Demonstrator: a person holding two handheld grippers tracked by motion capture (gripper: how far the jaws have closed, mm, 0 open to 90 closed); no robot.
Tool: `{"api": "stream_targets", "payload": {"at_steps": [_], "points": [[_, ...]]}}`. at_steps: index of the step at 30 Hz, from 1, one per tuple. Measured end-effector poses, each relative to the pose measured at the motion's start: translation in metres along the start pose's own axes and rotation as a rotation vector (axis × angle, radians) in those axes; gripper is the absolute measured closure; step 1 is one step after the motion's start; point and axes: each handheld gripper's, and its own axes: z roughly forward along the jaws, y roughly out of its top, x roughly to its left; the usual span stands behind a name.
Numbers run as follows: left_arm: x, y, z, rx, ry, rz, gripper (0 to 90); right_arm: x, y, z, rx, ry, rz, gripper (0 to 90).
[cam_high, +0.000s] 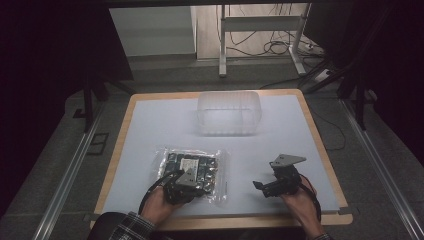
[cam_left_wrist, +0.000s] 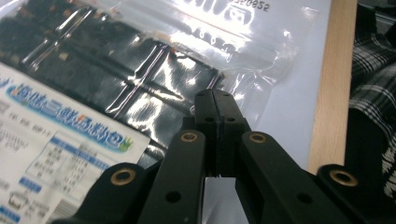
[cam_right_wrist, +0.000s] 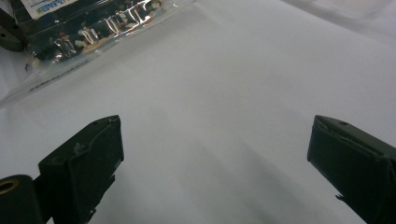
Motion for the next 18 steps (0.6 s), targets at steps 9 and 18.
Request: {"api": "stream_targets", "payload": {"at_steps": [9,18], "points": [[0.000,0.016,0.014,-0.005,0.043,-0.049,90.0,0.001,0.000,0.002,0.006,0.005,-0.002,4.2],[0.014,0.035,0.025,0.001,0.058,-0.117,90.0,0.001,0.000,0.003,0.010,0.007,-0.005,4.3]]}}
